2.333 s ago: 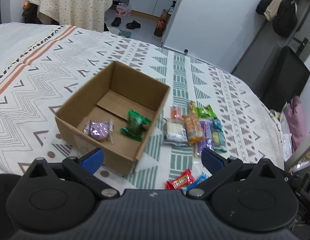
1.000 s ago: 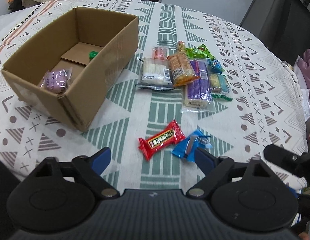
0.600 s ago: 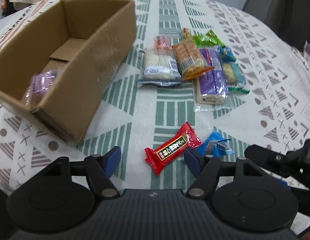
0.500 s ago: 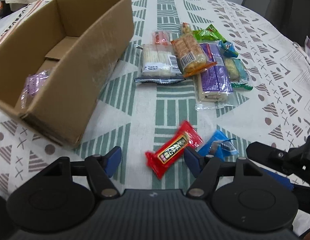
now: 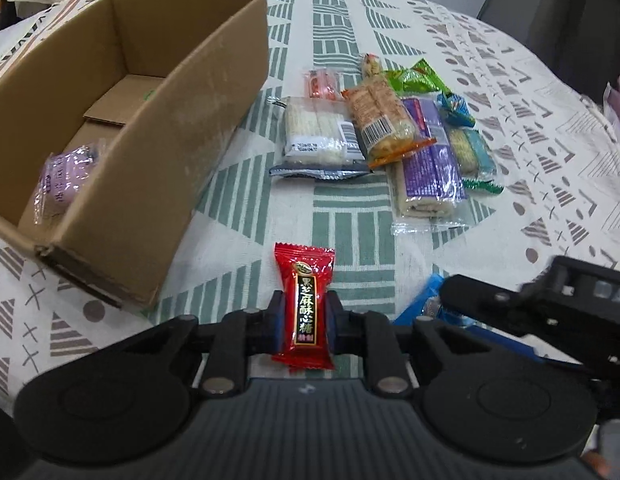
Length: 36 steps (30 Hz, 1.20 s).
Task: Organize snacks
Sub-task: 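Grasp the blue packet with the right gripper while the left gripper holds the red bar, then carry the red bar and blue packet over the box and release both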
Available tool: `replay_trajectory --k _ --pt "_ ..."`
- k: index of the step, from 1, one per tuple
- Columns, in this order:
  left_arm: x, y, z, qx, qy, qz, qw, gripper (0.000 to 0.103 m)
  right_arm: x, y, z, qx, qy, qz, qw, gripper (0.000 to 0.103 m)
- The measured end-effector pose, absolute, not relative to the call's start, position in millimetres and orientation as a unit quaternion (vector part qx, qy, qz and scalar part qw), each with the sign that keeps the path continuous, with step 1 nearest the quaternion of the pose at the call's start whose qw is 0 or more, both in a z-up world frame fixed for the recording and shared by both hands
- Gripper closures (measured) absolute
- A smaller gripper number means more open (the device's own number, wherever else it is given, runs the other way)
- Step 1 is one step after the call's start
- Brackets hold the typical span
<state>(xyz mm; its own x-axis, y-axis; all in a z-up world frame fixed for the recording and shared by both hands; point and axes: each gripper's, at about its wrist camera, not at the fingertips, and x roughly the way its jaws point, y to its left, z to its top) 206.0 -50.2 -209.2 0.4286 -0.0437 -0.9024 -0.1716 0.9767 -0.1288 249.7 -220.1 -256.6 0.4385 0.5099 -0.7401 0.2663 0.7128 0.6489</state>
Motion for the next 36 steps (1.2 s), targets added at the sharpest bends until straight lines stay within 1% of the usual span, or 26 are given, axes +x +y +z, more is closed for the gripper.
replay_trajectory --k 4,5,9,16,29,36 --pt "203 -46 -200 -0.111 0.526 0.040 0.842 0.084 253 -211 -261 0.358 0.525 0.075 0.768 0.062" --pt "202 -44 -198 -0.113 0.524 0.040 0.843 0.084 254 -208 -262 0.353 0.525 0.074 0.771 0.068" --pt "198 -39 -195 -0.121 0.523 0.041 0.843 0.084 253 -207 -261 0.348 0.520 0.068 0.777 0.074" --pt "188 -32 -182 -0.118 0.510 0.045 0.851 0.084 246 -215 -238 0.349 0.482 0.075 0.800 0.076" --pt "168 -26 -123 -0.114 0.454 0.046 0.883 0.084 228 -220 -195 0.344 0.413 0.125 0.834 0.077" --pt "158 -20 -103 -0.112 0.434 0.055 0.892 0.084 220 -214 -173 0.321 0.385 0.141 0.853 0.077"
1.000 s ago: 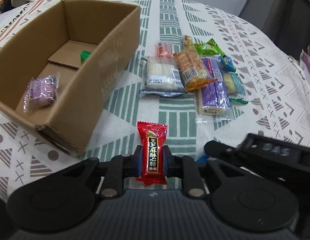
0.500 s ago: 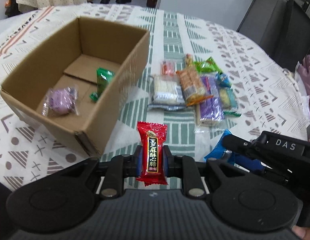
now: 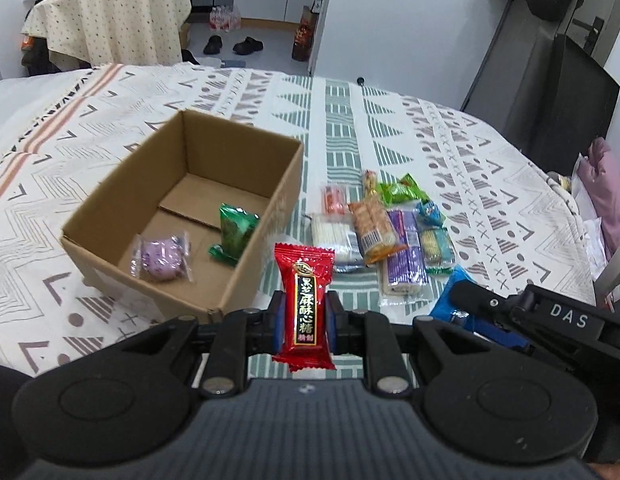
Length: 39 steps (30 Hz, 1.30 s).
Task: Organize snacks
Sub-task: 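Carry the red bar and blue packet over the box and release both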
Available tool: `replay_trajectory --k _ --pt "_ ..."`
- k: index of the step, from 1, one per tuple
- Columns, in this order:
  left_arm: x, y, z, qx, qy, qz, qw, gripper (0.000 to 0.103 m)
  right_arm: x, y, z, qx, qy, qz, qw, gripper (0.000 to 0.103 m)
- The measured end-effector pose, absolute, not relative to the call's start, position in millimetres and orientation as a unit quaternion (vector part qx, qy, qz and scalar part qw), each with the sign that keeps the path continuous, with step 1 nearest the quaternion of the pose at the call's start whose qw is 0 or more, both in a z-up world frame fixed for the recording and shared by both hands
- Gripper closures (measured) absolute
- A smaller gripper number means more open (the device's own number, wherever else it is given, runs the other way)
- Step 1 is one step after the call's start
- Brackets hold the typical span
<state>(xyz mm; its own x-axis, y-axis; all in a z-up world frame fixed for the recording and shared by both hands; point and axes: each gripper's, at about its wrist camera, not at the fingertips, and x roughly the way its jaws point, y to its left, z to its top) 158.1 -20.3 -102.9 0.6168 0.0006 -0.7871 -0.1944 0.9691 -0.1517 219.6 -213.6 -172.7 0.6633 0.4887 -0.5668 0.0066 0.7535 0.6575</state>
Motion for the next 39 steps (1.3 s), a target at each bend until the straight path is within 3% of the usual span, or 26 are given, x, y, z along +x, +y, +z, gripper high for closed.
replay_trajectory --k 16,39 --pt "160 20 -66 -0.134 0.400 0.073 0.904 0.084 224 -174 -113 0.302 0.343 0.197 0.868 0.077" --pt "210 107 -89 -0.204 0.403 0.077 0.889 0.084 268 -102 -119 0.281 0.365 0.224 0.859 0.077"
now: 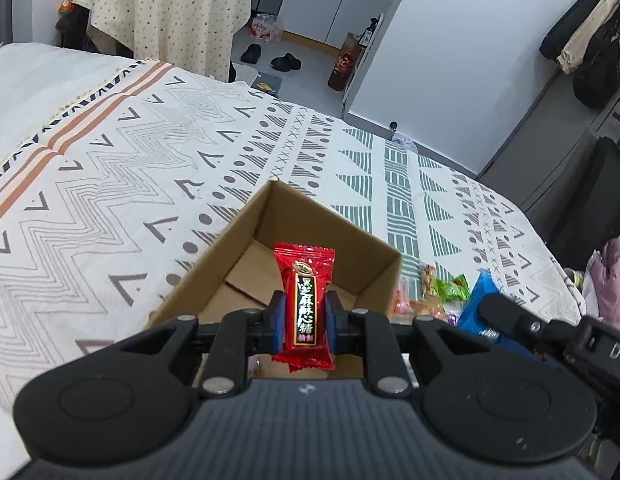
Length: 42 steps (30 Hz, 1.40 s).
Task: Organize snacks
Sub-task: 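Carry the red bar and blue packet over the box and release both, then withdraw both open grippers from the box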
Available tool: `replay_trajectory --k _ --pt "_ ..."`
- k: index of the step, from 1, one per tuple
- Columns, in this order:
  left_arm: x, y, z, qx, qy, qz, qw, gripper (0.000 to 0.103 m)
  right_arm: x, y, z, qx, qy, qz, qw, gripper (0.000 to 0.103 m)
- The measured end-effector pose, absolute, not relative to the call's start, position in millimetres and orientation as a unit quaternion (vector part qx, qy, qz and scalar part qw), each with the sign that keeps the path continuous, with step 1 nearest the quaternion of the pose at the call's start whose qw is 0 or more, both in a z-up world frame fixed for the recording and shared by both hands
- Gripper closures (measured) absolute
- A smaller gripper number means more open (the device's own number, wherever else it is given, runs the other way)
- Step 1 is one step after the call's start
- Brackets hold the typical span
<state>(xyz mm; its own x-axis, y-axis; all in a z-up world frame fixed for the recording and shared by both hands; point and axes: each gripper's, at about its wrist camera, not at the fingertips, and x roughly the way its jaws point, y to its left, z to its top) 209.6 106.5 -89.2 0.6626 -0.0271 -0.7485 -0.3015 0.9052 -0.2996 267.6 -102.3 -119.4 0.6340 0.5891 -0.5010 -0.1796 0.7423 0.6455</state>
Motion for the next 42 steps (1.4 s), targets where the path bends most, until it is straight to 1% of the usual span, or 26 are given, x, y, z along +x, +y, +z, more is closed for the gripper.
replay_trajectory --k 10,14,16,17,18,19,20,21,24,27,28,30,32,35,38,41,42 --pt "230 126 -111 -0.228 0.414 0.062 0.879 0.083 283 -81 -128 0.281 0.370 0.230 0.855 0.077" --pt "232 133 -114 -0.234 0.411 0.069 0.878 0.074 287 -69 -133 0.278 0.377 0.231 0.853 0.077" --pt "231 136 -113 -0.234 0.412 0.075 0.878 0.073 288 -63 -134 0.276 0.379 0.232 0.852 0.077" --pt "230 138 -112 -0.234 0.411 0.075 0.878 0.070 289 -61 -134 0.276 0.379 0.234 0.852 0.076" --pt "229 140 -111 -0.236 0.410 0.075 0.878 0.064 289 -58 -134 0.276 0.378 0.238 0.851 0.073" --pt "227 141 -110 -0.237 0.408 0.075 0.879 0.060 290 -55 -134 0.275 0.379 0.240 0.850 0.071" --pt "224 142 -109 -0.238 0.406 0.079 0.879 0.052 292 -53 -135 0.273 0.383 0.239 0.850 0.067" --pt "222 144 -110 -0.238 0.405 0.083 0.879 0.046 293 -53 -135 0.273 0.386 0.243 0.847 0.057" --pt "219 143 -110 -0.234 0.410 0.089 0.877 0.036 289 -64 -133 0.280 0.381 0.234 0.850 0.043" --pt "218 139 -111 -0.221 0.420 0.094 0.875 0.031 281 -81 -130 0.276 0.378 0.219 0.857 0.034" --pt "218 137 -111 -0.217 0.422 0.100 0.874 0.029 279 -85 -129 0.276 0.377 0.215 0.858 0.033" --pt "214 131 -110 -0.212 0.424 0.109 0.874 0.021 273 -97 -127 0.271 0.374 0.209 0.862 0.027" --pt "210 123 -108 -0.207 0.424 0.105 0.875 0.020 266 -109 -123 0.261 0.369 0.199 0.869 0.023" --pt "204 111 -105 -0.203 0.427 0.097 0.876 0.020 258 -127 -117 0.252 0.359 0.197 0.877 0.014" --pt "200 97 -102 -0.197 0.435 0.099 0.873 0.014 249 -144 -110 0.239 0.350 0.195 0.885 0.005" --pt "196 83 -98 -0.191 0.445 0.101 0.869 0.014 242 -158 -105 0.224 0.346 0.194 0.890 0.000" --pt "194 78 -96 -0.191 0.444 0.098 0.870 0.014 240 -162 -104 0.221 0.344 0.192 0.892 0.000"
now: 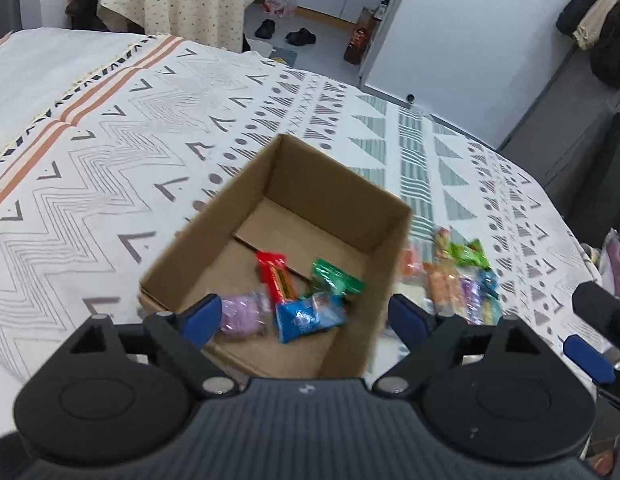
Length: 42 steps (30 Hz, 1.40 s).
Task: Organize snacks
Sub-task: 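Withdraw both open grippers from the box, then move both open grippers over the snack pile beside the box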
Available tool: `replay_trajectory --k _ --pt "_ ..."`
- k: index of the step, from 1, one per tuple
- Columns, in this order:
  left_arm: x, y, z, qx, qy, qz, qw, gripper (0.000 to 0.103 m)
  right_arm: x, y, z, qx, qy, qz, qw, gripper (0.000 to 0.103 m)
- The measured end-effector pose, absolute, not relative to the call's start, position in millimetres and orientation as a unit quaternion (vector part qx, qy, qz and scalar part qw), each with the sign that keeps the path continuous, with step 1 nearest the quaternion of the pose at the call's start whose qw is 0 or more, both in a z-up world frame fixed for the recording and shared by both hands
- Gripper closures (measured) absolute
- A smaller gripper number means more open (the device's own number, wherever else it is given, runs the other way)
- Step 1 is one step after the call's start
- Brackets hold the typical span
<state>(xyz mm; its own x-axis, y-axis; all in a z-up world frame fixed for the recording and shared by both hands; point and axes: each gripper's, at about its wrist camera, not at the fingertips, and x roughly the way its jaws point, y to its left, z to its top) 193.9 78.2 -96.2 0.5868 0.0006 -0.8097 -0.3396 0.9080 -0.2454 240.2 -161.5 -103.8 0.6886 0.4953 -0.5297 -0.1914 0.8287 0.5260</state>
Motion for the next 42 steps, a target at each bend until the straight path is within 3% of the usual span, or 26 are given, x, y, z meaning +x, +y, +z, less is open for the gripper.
replay_trajectory --k 8,30,42 --pt "182 49 -84 -0.186 0.434 0.101 0.876 0.000 226 -202 -103 0.221 0.342 0.180 0.895 0.000" --pt "167 -26 -75 -0.166 0.434 0.066 0.883 0.000 206 -283 -114 0.216 0.343 0.148 0.902 0.000" --pt "167 -57 -91 -0.164 0.436 0.058 0.883 0.000 212 -313 -144 0.275 0.371 0.137 0.876 0.000"
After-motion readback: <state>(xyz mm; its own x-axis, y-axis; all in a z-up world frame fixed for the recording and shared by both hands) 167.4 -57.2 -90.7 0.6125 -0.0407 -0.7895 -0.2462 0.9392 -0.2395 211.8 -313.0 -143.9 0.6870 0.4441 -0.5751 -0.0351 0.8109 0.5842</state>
